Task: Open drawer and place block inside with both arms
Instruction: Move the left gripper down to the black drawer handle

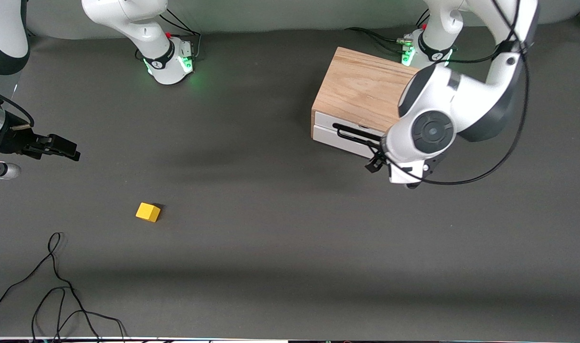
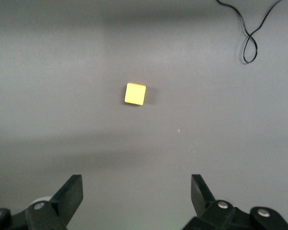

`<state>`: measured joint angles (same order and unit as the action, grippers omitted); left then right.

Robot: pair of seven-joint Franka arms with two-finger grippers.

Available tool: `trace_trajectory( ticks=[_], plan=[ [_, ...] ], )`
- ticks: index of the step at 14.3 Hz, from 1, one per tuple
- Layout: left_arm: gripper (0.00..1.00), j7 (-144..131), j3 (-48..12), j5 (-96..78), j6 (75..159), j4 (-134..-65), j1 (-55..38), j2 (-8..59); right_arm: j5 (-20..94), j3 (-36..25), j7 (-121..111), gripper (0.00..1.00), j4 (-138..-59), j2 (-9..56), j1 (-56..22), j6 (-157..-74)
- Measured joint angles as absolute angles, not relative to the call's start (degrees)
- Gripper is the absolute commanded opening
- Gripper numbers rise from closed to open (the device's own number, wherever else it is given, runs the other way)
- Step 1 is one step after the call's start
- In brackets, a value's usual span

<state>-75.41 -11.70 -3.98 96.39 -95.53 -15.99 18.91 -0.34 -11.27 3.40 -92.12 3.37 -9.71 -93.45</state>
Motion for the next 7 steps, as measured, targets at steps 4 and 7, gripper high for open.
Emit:
trace_trajectory(
  ticks=[4,7],
  plan=[
    [1.00,-80.0,-11.7,-3.2,98.0,-97.2,-17.4,22.2,-0.3,-11.3,3.4,1.00,-92.3,3.5,-9.7,-96.1],
    [1.00,-81.1,-11.6,-3.0,100.0,-100.0,-17.7,22.8,-0.3,-11.3,3.4,1.00,-92.4,4.2,-9.7,-97.8]
  ],
)
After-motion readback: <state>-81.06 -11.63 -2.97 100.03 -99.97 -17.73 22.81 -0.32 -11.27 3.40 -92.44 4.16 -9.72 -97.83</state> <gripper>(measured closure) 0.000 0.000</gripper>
